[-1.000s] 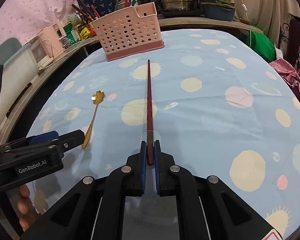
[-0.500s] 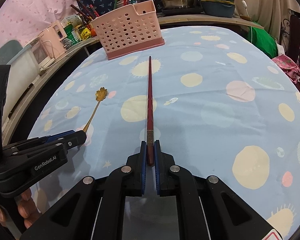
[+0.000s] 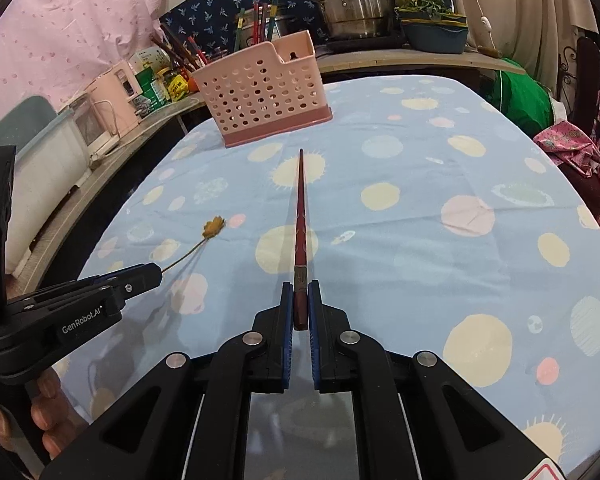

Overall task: Organize utensils
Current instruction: 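Grasp the gold flower spoon by its handle with the left tool, then lift the chopstick and gold spoon up over the pink holder with both tools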

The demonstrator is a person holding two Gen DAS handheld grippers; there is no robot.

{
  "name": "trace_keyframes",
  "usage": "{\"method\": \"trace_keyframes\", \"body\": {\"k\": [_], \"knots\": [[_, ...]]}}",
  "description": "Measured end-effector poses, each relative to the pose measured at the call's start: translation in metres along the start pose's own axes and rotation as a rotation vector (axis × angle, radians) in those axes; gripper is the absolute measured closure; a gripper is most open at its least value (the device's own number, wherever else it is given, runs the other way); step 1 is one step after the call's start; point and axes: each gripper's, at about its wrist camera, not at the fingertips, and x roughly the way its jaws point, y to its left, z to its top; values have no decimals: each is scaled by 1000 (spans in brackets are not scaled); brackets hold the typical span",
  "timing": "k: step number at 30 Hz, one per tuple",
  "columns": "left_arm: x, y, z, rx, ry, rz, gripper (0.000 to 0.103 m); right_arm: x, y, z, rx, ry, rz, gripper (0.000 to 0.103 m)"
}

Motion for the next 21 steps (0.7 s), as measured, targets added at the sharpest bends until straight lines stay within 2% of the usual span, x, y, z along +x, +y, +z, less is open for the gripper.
{"method": "trace_keyframes", "body": {"k": [11, 13, 14, 21], "knots": [[-32, 16, 33, -44, -82, -4, 94, -37, 10, 41, -3, -105, 49, 96], [-35, 18, 40, -52, -89, -10, 96, -42, 10, 50, 2, -121, 60, 96], [-36, 19, 42, -54, -92, -11, 102, -45, 10, 54, 6, -130, 66, 96], [-44, 25, 61, -50, -115, -8, 102, -61, 10, 87, 17, -197, 98, 96]]}}
